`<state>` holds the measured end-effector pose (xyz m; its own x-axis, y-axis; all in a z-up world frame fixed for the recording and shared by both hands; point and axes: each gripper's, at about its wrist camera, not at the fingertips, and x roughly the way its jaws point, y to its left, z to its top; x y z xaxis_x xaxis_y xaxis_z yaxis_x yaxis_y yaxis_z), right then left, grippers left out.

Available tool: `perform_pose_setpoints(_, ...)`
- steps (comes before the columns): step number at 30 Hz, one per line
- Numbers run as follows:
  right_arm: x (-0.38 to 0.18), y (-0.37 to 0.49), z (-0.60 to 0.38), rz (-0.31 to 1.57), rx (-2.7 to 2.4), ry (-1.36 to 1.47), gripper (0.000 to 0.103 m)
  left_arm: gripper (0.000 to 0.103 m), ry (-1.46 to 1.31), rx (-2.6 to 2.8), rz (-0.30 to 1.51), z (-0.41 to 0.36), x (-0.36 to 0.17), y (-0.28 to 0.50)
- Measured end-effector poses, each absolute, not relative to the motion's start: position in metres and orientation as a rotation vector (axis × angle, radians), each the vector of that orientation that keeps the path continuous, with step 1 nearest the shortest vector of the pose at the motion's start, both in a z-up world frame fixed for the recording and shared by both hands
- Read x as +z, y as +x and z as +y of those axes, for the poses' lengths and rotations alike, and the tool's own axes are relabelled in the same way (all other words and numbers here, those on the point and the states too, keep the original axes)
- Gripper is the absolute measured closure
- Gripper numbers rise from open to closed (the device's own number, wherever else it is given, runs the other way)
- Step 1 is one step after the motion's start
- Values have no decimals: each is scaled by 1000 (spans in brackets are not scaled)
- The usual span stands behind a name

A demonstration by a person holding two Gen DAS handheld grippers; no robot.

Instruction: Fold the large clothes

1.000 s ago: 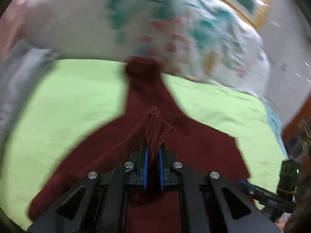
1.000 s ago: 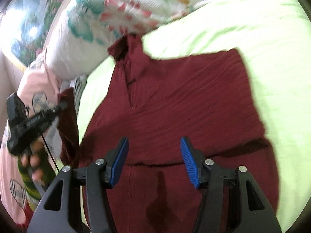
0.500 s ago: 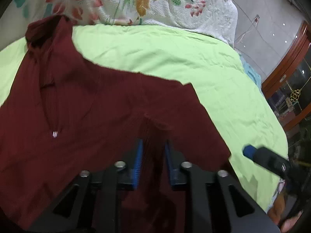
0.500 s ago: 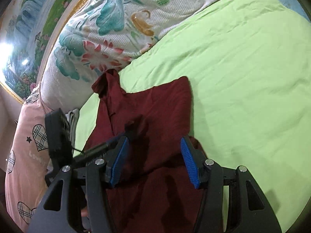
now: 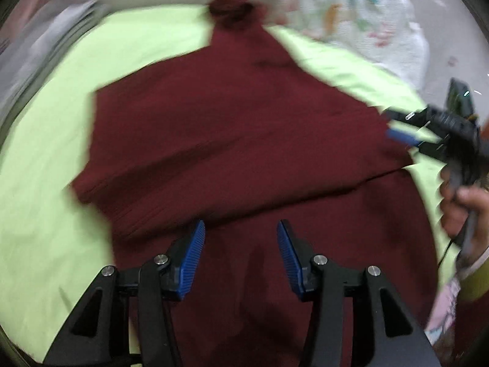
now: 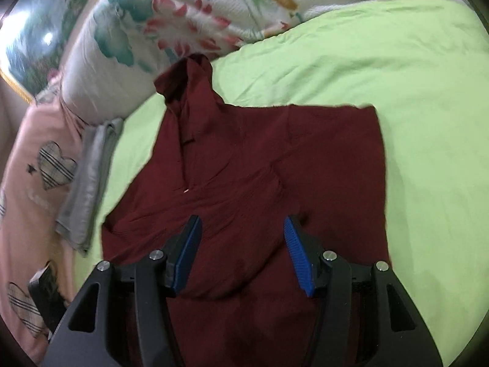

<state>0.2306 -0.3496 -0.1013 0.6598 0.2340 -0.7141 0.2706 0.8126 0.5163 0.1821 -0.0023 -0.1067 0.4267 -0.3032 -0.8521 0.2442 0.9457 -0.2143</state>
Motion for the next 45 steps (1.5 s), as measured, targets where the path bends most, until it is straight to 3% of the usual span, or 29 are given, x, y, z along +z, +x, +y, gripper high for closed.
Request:
perform_pose_setpoints(3,-110,260,-348,948,-38,521,46,79,-177,-305,1087,39,-117,179)
perform_pose_setpoints(7,-133,288,-341,1072,11,427,47,79,-283,-290,1058,62,-114,179)
perform_pose_setpoints(8,-134,289,-339,1060,6,387,60,79,-280,-275,1052,64,-112,180)
perform_pose_setpoints(9,-133,289,-337,1054,-1,359,85,79,-274,-272,1046,63,-110,180)
perform_pose_setpoints(10,-133,289,-336,1062,-5,342,96,79,-262,-265,1042,63,-108,180)
perform_pose_setpoints(11,-132,288,-337,1060,-4,350,97,79,-240,-250,1041,61,-107,181)
perform_pose_setpoints(16,-78,257,-354,797,17,431,98,75,-221,-203,1065,57,-111,193)
perform_pose_setpoints(21,-20,183,-385,358,6,492,98,75,-223,-158,1076,56,-113,209)
perform_pose_setpoints(30,-92,142,-393,570,-16,485,98,72,-285,-48,1055,69,-117,243)
perform_pose_setpoints(33,-96,129,-400,550,-15,527,98,62,-371,-19,1057,98,-122,242)
perform_pose_setpoints(38,-98,134,-399,633,152,642,95,58,-364,-46,1039,115,-121,229)
perform_pose_setpoints(45,-96,99,-395,627,184,674,93,61,-314,-179,1011,117,-95,207)
